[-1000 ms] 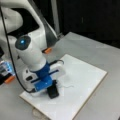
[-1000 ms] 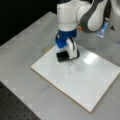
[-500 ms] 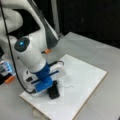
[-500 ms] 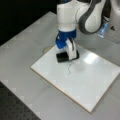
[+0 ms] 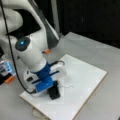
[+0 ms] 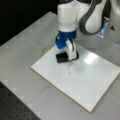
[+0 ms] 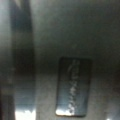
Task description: Erasing curve lines
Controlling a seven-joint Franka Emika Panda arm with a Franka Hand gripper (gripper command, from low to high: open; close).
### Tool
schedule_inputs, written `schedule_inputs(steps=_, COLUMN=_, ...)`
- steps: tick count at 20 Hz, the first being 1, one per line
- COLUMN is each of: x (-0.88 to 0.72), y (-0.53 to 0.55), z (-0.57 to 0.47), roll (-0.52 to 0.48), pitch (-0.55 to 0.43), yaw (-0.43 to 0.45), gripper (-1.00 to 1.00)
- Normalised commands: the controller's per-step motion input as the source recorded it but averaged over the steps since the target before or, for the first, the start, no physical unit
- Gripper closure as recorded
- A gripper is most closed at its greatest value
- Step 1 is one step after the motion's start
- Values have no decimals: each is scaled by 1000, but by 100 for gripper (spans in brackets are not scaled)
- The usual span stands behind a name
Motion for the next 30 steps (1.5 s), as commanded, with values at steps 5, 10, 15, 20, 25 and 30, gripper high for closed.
schedule_inputs(steps=5, x=27, y=211, z=-448, roll=30, pitch=-99, yaw=-88, gripper=100)
schedule_inputs(steps=10, x=60, y=201, z=-468, roll=72, pitch=-91, yaw=-102, gripper=100)
schedule_inputs(steps=15, x=93, y=205, z=-490, roll=101, pitch=-92, yaw=-124, gripper=100)
schedule_inputs(steps=20, x=136, y=197, z=-520, roll=104, pitch=-86, yaw=-110, gripper=100)
schedule_inputs(steps=25, x=194, y=176, z=-564, roll=85, pitch=-81, yaw=-87, gripper=100)
schedule_inputs(steps=30, x=235, y=173, z=-597, roll=91, pitch=-77, yaw=-100, gripper=100)
